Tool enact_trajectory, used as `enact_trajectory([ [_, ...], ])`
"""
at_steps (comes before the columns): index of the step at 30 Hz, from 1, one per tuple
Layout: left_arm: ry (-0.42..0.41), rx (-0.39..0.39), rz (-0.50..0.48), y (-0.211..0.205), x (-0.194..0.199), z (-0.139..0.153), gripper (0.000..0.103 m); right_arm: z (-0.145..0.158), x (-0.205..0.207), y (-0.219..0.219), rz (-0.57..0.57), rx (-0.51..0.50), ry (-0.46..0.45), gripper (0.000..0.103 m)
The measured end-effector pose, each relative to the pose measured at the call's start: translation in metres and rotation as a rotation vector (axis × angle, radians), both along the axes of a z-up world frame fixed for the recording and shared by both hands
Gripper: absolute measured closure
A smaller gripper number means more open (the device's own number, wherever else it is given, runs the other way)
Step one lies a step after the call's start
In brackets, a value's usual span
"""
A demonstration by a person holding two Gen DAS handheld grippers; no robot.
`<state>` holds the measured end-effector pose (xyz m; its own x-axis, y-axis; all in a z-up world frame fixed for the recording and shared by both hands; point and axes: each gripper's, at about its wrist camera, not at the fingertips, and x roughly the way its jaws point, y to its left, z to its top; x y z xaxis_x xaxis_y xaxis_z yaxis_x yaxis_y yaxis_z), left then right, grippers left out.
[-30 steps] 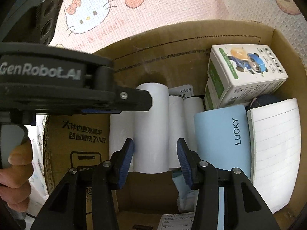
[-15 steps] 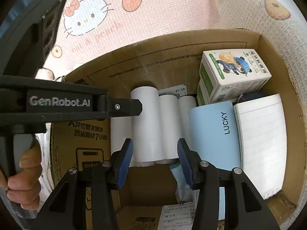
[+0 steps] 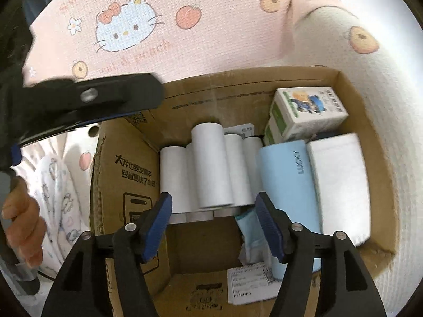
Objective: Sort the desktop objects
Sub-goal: 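Withdraw both grippers from the box back to the tube row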
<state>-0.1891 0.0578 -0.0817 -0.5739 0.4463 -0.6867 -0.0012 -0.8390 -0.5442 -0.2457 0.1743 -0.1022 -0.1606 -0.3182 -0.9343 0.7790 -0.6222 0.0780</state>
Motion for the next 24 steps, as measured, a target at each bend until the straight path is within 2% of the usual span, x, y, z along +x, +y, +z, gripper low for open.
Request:
enact_trajectory([
  [2,0.024,-0.056,0.003,-0.001,0.01,0.004,0.053,-0.005,0.001,-0.002,-0.004,0.008,0.01,0.038],
  [4,0.043,-0.072,-0.008,-0.005,0.021,0.005,0.053,-0.006,0.011,-0.007,0.0,0.025,0.035,0.038],
  [6,0.04,-0.054,-0.019,-0.013,0.029,0.003,0.053,-0.005,0.026,-0.003,0.008,0.042,0.072,0.038],
  [10,0.041,-0.01,-0.005,-0.03,0.041,-0.006,0.055,0.013,0.042,0.006,-0.016,-0.009,0.069,0.037],
  [11,0.051,-0.004,-0.009,-0.033,0.045,-0.01,0.064,0.018,0.049,0.007,-0.028,-0.034,0.075,0.036],
  [12,0.06,-0.003,-0.015,-0.034,0.051,-0.011,0.077,0.024,0.052,0.008,-0.033,-0.047,0.082,0.034],
  [14,0.07,-0.031,-0.019,-0.039,0.06,-0.012,0.088,0.033,0.064,0.007,-0.032,-0.065,0.112,0.032],
  [18,0.107,-0.065,-0.03,-0.048,0.075,-0.015,0.089,0.051,0.089,-0.002,-0.016,-0.069,0.236,0.029],
  [24,0.132,-0.054,0.035,-0.082,0.094,-0.025,0.089,0.061,0.108,-0.027,-0.018,-0.167,0.282,0.027],
])
